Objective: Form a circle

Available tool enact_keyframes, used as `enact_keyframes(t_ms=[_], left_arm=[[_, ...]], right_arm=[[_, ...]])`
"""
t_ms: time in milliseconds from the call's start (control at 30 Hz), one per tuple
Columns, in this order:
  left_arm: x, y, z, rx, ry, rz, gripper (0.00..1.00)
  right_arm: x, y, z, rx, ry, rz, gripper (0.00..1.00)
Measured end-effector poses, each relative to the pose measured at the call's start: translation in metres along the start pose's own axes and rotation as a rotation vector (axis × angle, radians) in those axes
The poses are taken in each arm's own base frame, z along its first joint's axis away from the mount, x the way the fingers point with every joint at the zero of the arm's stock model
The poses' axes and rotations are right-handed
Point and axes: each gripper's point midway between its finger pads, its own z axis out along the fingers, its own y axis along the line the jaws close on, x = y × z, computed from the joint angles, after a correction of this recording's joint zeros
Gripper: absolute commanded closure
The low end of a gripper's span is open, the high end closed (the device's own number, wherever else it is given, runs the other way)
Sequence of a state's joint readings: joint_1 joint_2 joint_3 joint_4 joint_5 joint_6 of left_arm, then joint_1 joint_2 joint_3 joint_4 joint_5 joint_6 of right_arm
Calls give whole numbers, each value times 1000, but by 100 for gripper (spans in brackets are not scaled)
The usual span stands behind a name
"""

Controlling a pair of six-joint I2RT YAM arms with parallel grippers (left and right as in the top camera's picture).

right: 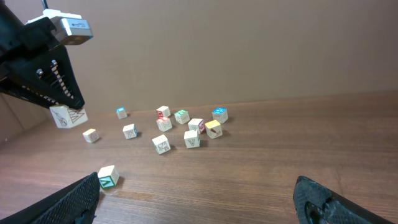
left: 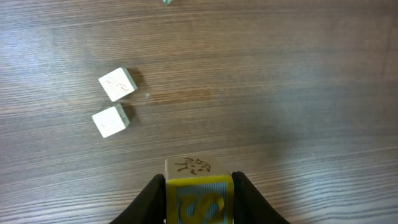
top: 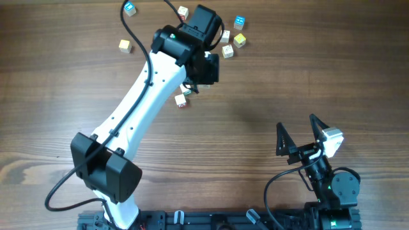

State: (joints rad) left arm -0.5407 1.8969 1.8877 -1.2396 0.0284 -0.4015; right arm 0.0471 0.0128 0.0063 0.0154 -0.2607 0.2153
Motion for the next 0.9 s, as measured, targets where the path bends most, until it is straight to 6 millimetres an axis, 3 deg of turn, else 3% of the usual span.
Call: enact_keyframes(t_ms=[567,900], left_arm=[[28,-48,5,38,16,100,72],[35,-49,19,34,30,109,73]], right_arm=[[0,0,0,0,0,0,0],[0,0,0,0,0,0,0]])
